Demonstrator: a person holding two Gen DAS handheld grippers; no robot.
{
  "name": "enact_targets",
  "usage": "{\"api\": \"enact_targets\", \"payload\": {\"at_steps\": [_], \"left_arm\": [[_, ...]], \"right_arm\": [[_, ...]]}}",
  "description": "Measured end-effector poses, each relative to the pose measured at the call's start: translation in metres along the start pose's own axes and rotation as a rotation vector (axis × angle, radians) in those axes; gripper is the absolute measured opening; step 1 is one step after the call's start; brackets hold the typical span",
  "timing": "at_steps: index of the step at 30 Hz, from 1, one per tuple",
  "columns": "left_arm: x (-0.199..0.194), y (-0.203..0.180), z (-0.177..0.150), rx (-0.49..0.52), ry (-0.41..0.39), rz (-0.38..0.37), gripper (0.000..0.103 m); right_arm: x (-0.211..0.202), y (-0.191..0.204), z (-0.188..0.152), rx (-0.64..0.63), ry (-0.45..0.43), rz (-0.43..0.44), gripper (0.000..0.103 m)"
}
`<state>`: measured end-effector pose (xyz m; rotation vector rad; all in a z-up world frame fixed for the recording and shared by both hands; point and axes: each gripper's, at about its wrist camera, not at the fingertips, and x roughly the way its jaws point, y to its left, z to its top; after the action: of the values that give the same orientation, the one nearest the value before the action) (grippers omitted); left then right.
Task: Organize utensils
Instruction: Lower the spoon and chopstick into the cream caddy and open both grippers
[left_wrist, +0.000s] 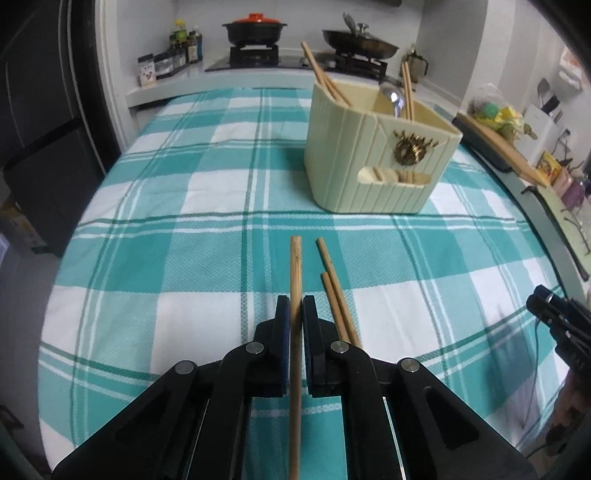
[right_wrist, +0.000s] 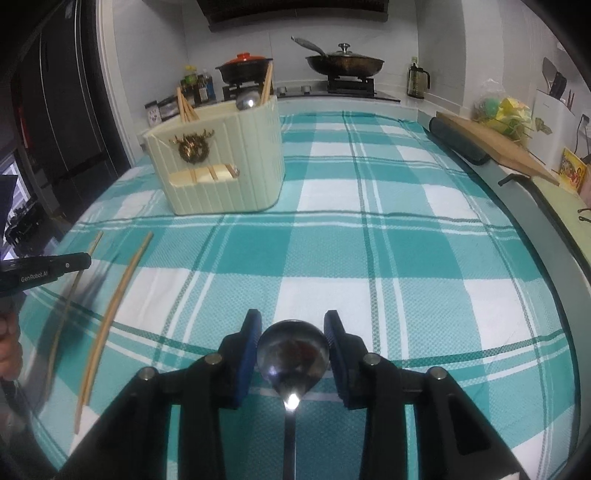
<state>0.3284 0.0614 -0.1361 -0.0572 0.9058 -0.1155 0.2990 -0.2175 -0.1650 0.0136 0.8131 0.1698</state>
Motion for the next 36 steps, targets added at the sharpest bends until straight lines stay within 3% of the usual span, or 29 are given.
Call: {"api": "enact_targets", "payload": {"at_steps": [10,24,36], "left_arm": [[-0.104,-0.008,0.009,0.003,-0.214,-0.085,0.005],[-0.122,-0.006,0.013,-0.032,-0.253,-0.138,0.005],[-0.145,0.001,0.062,-0.033,-0.299,-0.189,0.005]], "right_arm": [[-0.083,0.009,0.014,-0.029,-0.141,0.081,0.035],[-0.117,0.028,0.04,-0.039,-0.223,0.13,0.035],[-0.126,0.039,0.097,-0.089,-0.247,0.168,0.035]]}}
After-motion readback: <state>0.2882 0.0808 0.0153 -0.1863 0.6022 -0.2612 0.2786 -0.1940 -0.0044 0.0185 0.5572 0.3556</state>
